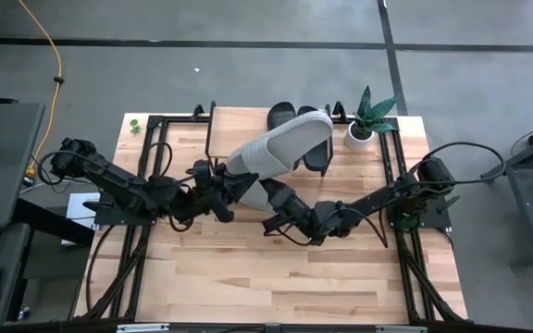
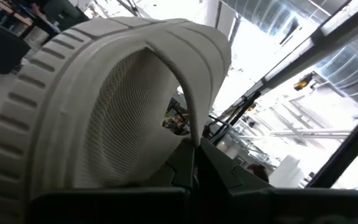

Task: Pick and place slides into the shelf
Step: Put the bottom white slide on the shelf

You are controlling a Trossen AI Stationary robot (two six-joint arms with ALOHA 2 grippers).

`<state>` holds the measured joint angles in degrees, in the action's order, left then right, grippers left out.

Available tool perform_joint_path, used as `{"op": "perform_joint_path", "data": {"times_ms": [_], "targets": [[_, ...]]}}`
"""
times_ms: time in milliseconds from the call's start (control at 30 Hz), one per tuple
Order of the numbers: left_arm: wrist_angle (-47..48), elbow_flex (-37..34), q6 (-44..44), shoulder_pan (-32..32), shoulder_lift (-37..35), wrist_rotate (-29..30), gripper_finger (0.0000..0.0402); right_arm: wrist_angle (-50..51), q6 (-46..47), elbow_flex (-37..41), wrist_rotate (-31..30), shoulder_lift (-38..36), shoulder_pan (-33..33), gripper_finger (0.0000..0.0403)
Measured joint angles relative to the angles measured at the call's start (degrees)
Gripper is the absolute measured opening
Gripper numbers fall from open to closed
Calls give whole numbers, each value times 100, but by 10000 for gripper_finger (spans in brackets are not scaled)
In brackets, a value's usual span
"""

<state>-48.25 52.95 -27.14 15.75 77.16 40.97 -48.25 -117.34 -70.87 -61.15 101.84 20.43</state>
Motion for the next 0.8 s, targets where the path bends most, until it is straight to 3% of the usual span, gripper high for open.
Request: {"op": "perform_joint_path", "data": {"times_ms": [200,500,800], "targets": [[-59,4,132,2,-4,72,0,-96,-467,2,70,7,-10,269],[-195,13,125,2,-13,111,0,-816,-1457,10,319,9,-6,270],[-145,13,43,-5,-9,201,0,-889,-1869,11,867,9,0,270]]}}
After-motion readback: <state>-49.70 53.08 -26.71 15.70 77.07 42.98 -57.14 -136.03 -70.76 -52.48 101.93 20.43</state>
